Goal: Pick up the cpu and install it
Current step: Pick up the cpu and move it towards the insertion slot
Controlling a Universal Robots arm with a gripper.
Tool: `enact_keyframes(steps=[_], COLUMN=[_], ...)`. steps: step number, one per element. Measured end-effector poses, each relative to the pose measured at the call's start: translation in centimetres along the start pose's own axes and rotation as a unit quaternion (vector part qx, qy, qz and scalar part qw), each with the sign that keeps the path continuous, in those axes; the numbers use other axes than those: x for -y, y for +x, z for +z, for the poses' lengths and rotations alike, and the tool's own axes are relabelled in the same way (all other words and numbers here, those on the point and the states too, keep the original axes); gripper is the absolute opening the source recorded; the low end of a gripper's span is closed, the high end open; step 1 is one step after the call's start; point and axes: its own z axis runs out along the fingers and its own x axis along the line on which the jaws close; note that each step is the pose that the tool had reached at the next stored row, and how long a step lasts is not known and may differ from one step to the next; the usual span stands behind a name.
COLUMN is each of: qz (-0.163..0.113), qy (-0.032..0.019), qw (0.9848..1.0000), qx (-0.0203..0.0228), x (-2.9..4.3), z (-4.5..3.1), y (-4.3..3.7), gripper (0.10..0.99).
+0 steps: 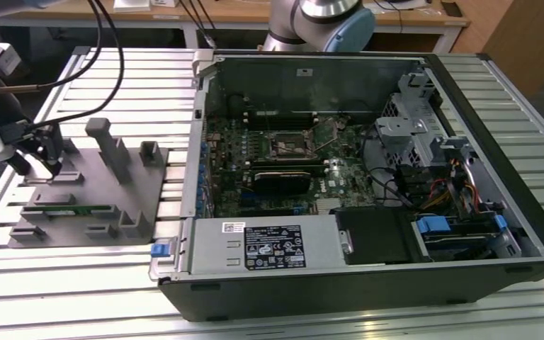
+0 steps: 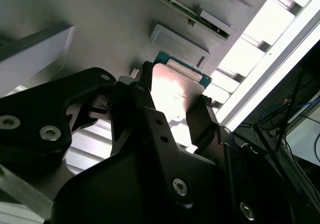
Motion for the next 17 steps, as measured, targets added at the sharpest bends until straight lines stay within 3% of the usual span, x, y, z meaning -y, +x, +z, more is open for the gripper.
enact_keyframes(steps=[17], qz=[0.0], qy=[0.0], qw=[1.0], qx=[0.0], x=[-0.05], z=[-1.18], y=[-0.01], gripper=[0.525])
